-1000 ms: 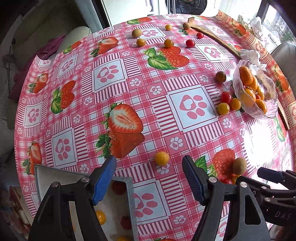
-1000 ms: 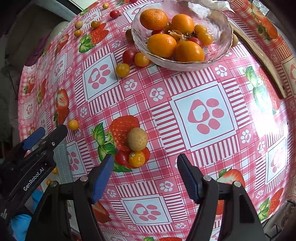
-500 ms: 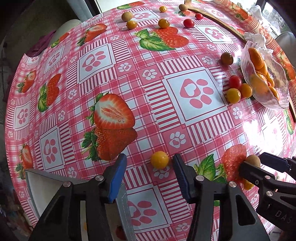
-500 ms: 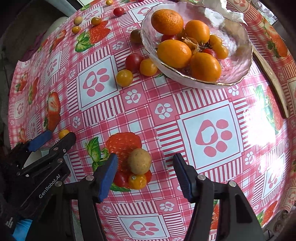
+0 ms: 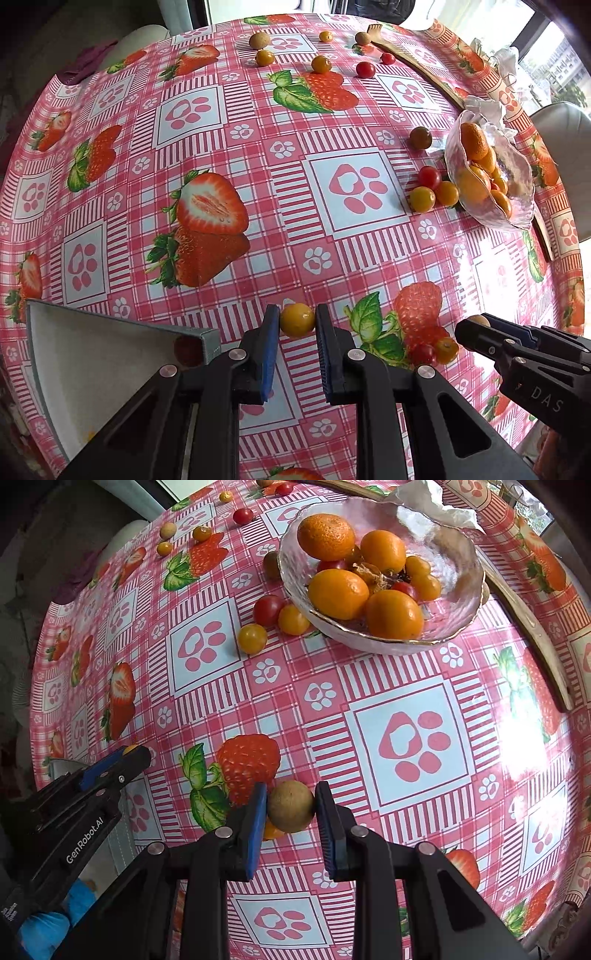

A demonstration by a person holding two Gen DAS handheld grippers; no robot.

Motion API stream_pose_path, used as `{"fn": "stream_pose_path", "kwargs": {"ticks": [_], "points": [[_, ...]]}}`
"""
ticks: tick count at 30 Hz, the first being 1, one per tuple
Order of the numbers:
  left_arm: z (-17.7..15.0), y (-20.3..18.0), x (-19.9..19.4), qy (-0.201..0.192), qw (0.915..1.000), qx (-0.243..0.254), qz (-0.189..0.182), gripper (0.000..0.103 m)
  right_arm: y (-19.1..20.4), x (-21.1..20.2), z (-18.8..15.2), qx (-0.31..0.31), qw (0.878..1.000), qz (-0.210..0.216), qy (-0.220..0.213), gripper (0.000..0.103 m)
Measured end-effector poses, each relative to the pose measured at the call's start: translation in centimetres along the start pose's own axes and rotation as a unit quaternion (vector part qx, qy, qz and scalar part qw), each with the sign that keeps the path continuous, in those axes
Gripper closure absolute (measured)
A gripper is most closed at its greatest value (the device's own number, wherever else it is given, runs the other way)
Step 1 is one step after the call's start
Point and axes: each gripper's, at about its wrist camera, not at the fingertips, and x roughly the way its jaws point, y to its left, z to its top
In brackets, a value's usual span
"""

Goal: Organize fruits
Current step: 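Carry the yellow tomato and brown fruit over the white tray with both tools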

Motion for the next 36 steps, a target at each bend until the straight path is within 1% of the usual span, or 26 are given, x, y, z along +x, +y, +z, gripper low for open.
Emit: {"fn": "stream_pose_path", "kwargs": {"ticks": [6, 11, 13, 18, 28, 36], "points": [[-3.4, -0.3, -2.4, -0.009, 0.9999, -0.006, -0.013, 0.082, -1.5, -1.1, -1.7, 0.009, 1.0, 0.012, 0.001, 0.074], [-5.7, 0.1, -4.4, -0.013, 0.9998, -0.01, -0.013, 0.082, -2.7, -2.1, -3.5, 0.002, 1.0, 0.013, 0.004, 0.074], [-6.6, 0.0, -4.7, -0.01, 0.9997, -0.013, -0.016, 0.082, -3.0, -2.4, -4.2, -0.002, 1.0, 0.013, 0.006, 0.074], [-9.3, 1.0, -5.9, -0.004, 0.9996, -0.026, -0.012, 0.082, -3.4, -3.5, -6.2, -0.012, 1.0, 0.012, 0.009, 0.074], [-13.8, 2.9, -8.1, -0.006, 0.9978, -0.066, 0.002, 0.082, -2.1, -5.0, -8.9, -0.047, 0.999, 0.007, 0.012, 0.074], [-16.2, 5.5, -8.6, -0.012, 0.9947, -0.102, 0.005, 0.082, 0.9, -5.1, -10.1, -0.09, 0.996, 0.001, 0.021, 0.074]]}}
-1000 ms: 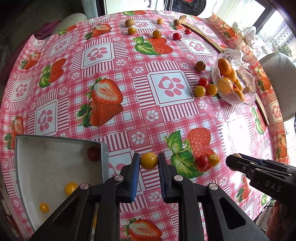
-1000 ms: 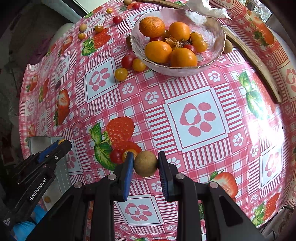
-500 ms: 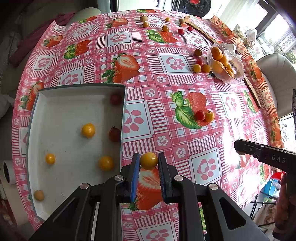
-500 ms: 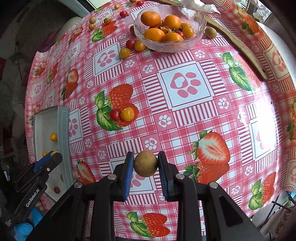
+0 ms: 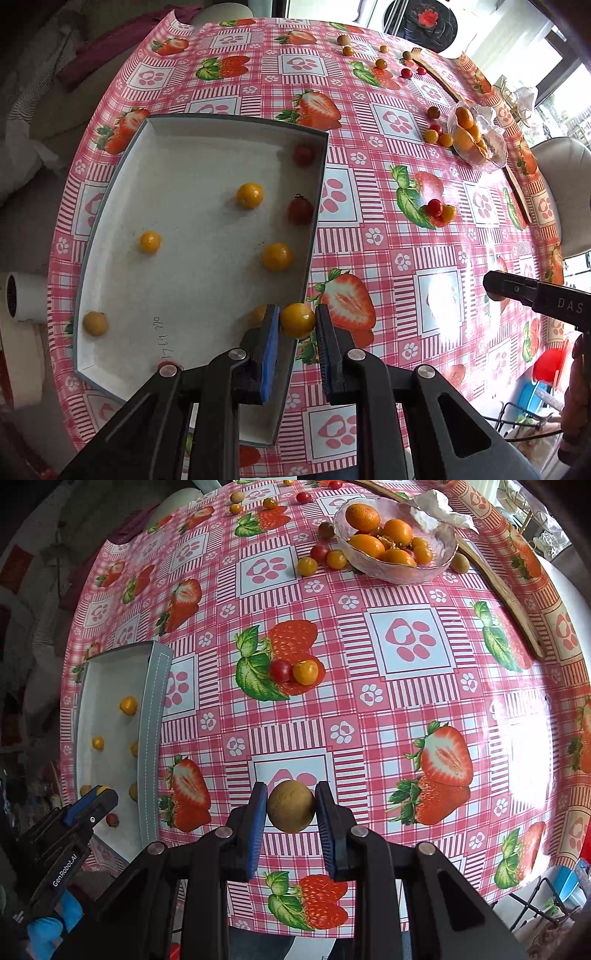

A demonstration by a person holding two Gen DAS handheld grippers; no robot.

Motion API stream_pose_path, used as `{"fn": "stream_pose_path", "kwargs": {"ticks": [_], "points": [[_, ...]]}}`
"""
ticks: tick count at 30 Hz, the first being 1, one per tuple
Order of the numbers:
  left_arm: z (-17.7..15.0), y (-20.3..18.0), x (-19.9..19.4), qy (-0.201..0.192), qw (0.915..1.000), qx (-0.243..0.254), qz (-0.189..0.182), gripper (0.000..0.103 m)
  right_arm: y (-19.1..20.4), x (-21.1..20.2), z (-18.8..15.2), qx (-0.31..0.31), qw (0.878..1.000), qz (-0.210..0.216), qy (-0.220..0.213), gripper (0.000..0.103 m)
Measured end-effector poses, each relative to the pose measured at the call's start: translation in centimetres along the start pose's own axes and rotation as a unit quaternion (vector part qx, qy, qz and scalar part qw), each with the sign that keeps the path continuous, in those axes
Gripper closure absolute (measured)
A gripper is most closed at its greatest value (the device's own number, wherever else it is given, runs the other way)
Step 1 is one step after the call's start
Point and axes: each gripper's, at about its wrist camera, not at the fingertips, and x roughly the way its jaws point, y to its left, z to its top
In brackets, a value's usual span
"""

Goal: Organize fruits
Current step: 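Carry the yellow tomato and brown fruit over the white tray with both tools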

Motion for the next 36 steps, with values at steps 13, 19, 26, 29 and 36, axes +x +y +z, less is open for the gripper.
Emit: {"fn": "stream_pose_path", "kwargs": {"ticks": [13, 19, 26, 29, 36], "points": [[-1.8, 6.4, -1.1, -0.018, 0.9975, -0.067, 0.012, 0.082, 8.7, 1.6, 0.1, -0.091, 0.996, 0.004, 0.019, 0.074], [-2.3, 9.9, -0.8, -0.018, 0.9944, -0.1, 0.026, 0.082, 12.7, 2.6, 0.6, -0.128, 0.991, 0.006, 0.027, 0.074], [-1.4, 12.3, 0.4, -0.02, 0.9923, -0.116, 0.038, 0.082, 16.2, 4.7, 0.6, -0.159, 0.986, 0.009, 0.041, 0.074], [-0.6, 12.4, 1.2, -0.021, 0.9925, -0.112, 0.045, 0.082, 17.5, 5.8, 0.8, -0.167, 0.985, 0.01, 0.046, 0.074], [0.6, 12.8, 3.3, -0.013, 0.9933, -0.097, 0.061, 0.082, 20.4, 8.3, 2.6, -0.178, 0.983, 0.017, 0.052, 0.074]]}}
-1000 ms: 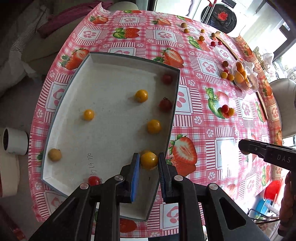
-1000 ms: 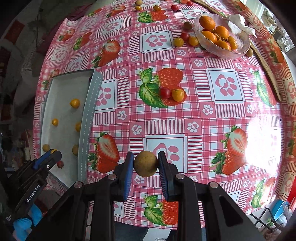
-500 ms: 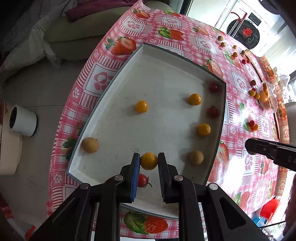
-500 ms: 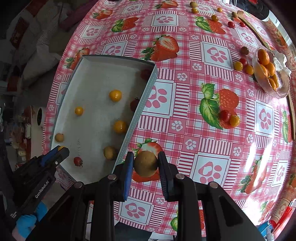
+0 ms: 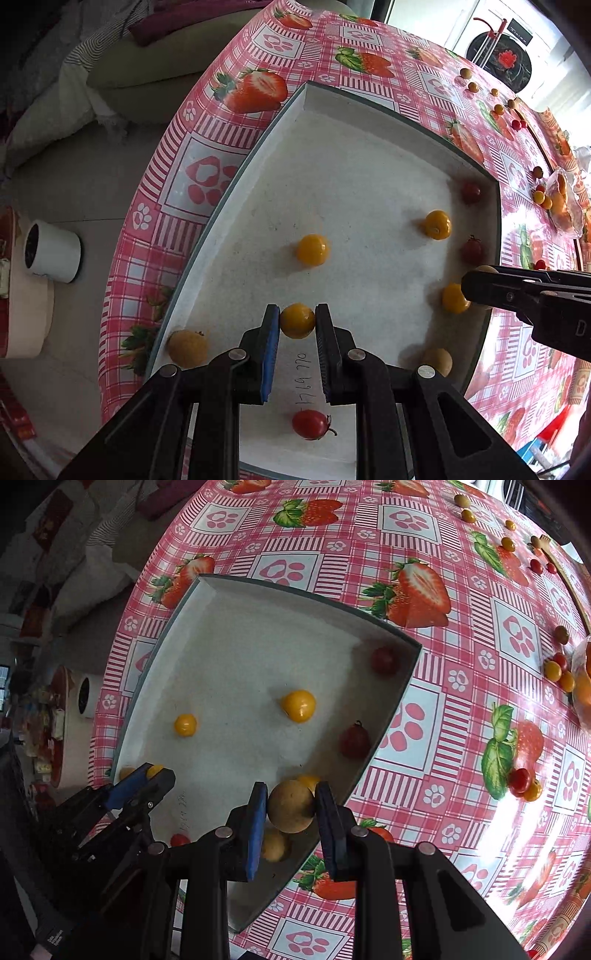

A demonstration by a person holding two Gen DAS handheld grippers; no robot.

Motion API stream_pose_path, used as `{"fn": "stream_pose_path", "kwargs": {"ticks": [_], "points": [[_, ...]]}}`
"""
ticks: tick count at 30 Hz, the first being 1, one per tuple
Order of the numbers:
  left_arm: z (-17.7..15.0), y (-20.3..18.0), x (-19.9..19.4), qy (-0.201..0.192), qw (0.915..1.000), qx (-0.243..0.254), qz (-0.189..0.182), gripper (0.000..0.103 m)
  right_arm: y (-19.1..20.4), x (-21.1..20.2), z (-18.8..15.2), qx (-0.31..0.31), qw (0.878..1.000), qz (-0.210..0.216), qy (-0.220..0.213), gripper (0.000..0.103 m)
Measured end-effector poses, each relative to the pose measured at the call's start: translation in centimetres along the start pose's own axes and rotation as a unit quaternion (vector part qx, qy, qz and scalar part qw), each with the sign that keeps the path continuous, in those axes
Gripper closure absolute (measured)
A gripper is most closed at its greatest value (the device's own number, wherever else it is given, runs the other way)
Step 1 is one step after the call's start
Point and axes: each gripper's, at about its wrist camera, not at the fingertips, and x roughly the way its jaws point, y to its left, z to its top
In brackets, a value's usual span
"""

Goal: Organize fruits
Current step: 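Carry the yellow tomato and brown fruit over the white tray with both tools, then open the right tool to drop the brown fruit while the left tool releases the yellow tomato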

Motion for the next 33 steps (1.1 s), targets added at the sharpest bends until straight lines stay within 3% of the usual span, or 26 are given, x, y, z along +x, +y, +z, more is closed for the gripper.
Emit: {"fn": "stream_pose_path", "kwargs": {"ticks": [13, 24, 33], "points": [[0.2, 0.0, 2.0, 0.013, 0.9998, 0.0, 0.014, 0.082, 0.5, 4.2, 2.6, 0.017, 0.999, -0.01, 0.03, 0.074], [0.4, -1.1, 2.2, 0.012, 0.9995, 0.014, 0.025, 0.082, 1.2, 4.4, 2.9, 0.012, 1.0, -0.011, 0.026, 0.073], [0.2, -1.3, 1.9, 0.015, 0.9992, 0.019, 0.031, 0.081, 0.1, 2.1, 3.4, 0.015, 1.0, 0.018, 0.009, 0.037]]}}
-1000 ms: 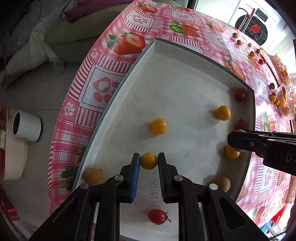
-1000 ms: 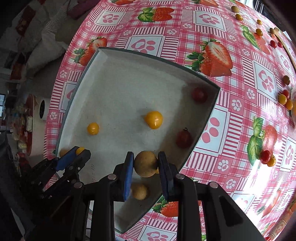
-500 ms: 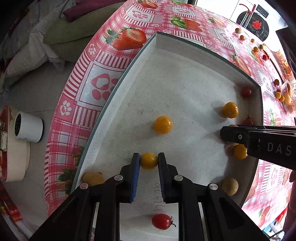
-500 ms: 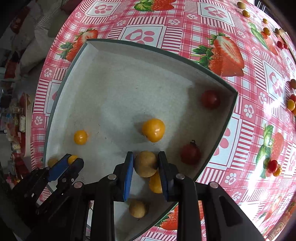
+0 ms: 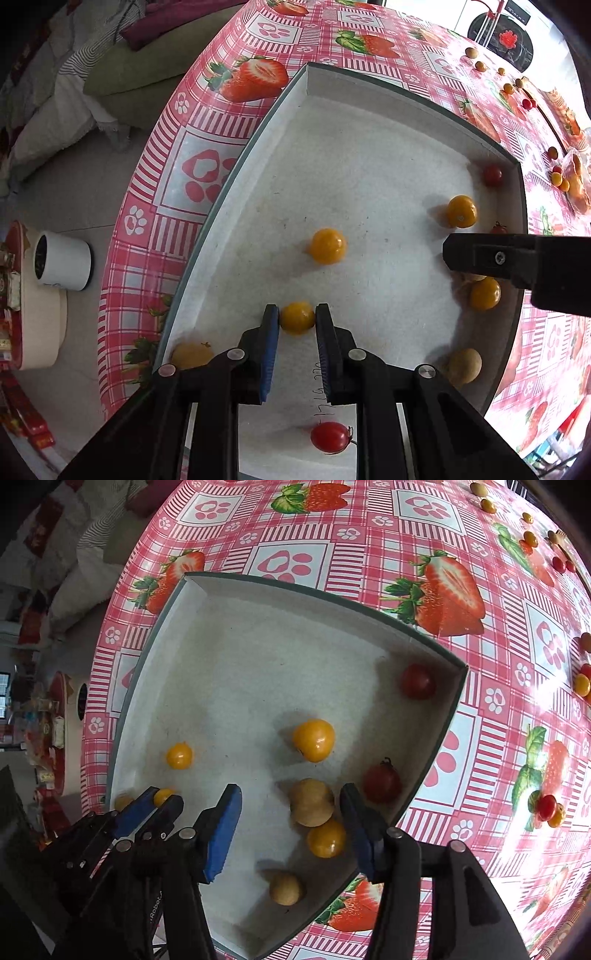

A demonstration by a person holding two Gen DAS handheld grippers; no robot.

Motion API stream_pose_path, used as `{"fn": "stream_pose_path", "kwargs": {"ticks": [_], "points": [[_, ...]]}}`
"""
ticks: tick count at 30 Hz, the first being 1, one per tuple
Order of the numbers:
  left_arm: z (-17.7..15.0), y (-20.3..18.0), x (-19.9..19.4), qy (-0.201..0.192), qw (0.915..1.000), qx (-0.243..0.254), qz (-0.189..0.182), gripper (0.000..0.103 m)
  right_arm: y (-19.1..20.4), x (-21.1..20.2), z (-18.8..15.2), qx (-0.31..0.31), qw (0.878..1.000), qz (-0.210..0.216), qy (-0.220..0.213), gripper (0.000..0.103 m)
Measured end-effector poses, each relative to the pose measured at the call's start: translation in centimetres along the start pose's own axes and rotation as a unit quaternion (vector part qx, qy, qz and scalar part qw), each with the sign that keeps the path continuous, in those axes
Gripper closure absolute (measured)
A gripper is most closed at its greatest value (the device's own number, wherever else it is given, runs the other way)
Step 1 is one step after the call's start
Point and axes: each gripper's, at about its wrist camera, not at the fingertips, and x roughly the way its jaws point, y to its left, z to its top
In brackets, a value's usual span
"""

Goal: Organize fruits
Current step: 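Open the right tool to drop the brown fruit while the left tool releases the yellow tomato, then grasp a red cherry tomato with the left tool while the right tool grasps a yellow cherry tomato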

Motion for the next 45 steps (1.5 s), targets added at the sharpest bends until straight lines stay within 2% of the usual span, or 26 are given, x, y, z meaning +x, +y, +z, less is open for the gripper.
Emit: {"fn": "stream_pose_path", "kwargs": {"ticks": [3, 4, 5, 7, 8, 25, 37, 45], "points": [[-0.1, -0.3, -0.2, 0.0, 1.0, 0.007, 0.001, 0.081, -0.1, -1.2, 0.0, 0.003, 1.0, 0.011, -0.013, 0.032], [-0.1, -0.4, -0.3, -0.001, 1.0, 0.009, 0.002, 0.078, -0.2, -1.6, 0.0, 0.004, 1.0, 0.013, -0.016, 0.031], [-0.2, -0.4, -0.4, -0.003, 0.9999, 0.01, 0.002, 0.051, -0.3, -2.0, -0.1, 0.005, 1.0, 0.015, -0.019, 0.028], [-0.4, -0.5, -1.3, -0.032, 0.9995, 0.006, 0.004, 0.018, -0.6, -2.9, -0.1, 0.006, 0.999, 0.018, -0.027, 0.025], [-0.4, -0.6, -1.8, -0.047, 0.9989, 0.008, 0.002, 0.018, -0.7, -3.2, -0.3, 0.006, 0.999, 0.018, -0.031, 0.024], [-0.2, -2.6, -3.7, -0.041, 0.9984, 0.037, 0.01, 0.018, -3.7, -6.4, -3.1, 0.044, 0.998, 0.009, -0.053, 0.022], [0.8, -7.4, -5.5, -0.056, 0.9938, 0.096, -0.008, 0.018, -11.0, -7.5, -7.1, 0.126, 0.99, -0.015, -0.054, 0.022], [1.3, -11.9, -6.5, -0.067, 0.9862, 0.148, -0.03, 0.018, -16.3, -7.5, -9.7, 0.175, 0.981, -0.055, -0.056, 0.022]]}}
